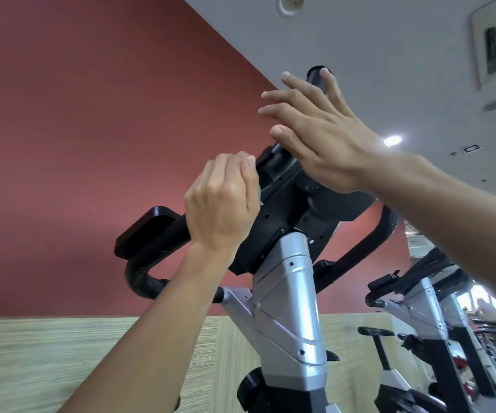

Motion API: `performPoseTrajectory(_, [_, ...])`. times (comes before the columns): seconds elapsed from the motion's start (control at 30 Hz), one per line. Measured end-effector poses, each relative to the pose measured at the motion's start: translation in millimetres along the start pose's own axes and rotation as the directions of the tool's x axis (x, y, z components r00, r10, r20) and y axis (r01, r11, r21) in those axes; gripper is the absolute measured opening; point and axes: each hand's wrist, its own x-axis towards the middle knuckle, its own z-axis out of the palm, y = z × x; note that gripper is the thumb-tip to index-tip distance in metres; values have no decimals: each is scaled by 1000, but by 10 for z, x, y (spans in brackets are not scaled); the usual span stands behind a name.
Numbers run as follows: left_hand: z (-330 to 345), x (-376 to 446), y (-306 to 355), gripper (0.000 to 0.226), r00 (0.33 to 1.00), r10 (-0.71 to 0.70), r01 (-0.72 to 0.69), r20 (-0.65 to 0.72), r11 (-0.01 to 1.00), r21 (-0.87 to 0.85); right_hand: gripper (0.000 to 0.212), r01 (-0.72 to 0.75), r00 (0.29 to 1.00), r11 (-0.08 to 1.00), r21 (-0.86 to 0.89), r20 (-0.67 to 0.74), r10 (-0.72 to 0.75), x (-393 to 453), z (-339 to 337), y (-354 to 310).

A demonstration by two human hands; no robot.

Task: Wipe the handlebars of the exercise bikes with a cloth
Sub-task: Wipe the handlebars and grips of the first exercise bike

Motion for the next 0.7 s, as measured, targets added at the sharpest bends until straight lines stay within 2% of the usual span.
performPoseTrajectory(0.07, [-58,-129,-154,50,1000,21,-21,6,999,25,52,7,999,1000,29,-50,-5,75,24,-186])
performPoseTrajectory(0.17, [-177,-378,-418,47,997,64,-67,37,994,84,47,35,997,999,-37,-66,-37,234,125,-471])
performPoseTrajectory(0.33, [-327,-666,-783,51,966,228,-249,121,947,201,43,36,997,932,-361,-50,-59,356,414,-864])
performPoseTrajectory(0.43, [-319,-762,-908,51,941,323,-337,98,910,242,48,-10,998,882,-471,-66,-24,365,508,-1066])
performPoseTrajectory(0.53, [-308,-897,-1067,54,907,414,-419,75,873,248,53,0,1000,831,-556,-24,-16,277,605,-1134])
performPoseTrajectory(0.6, [-306,-934,-1183,55,890,451,-451,61,856,252,55,5,1000,827,-562,-5,-9,232,669,-1132])
performPoseTrajectory(0.7, [-308,-990,-1262,54,879,476,-469,35,845,256,68,-28,999,832,-555,-34,11,228,730,-1131])
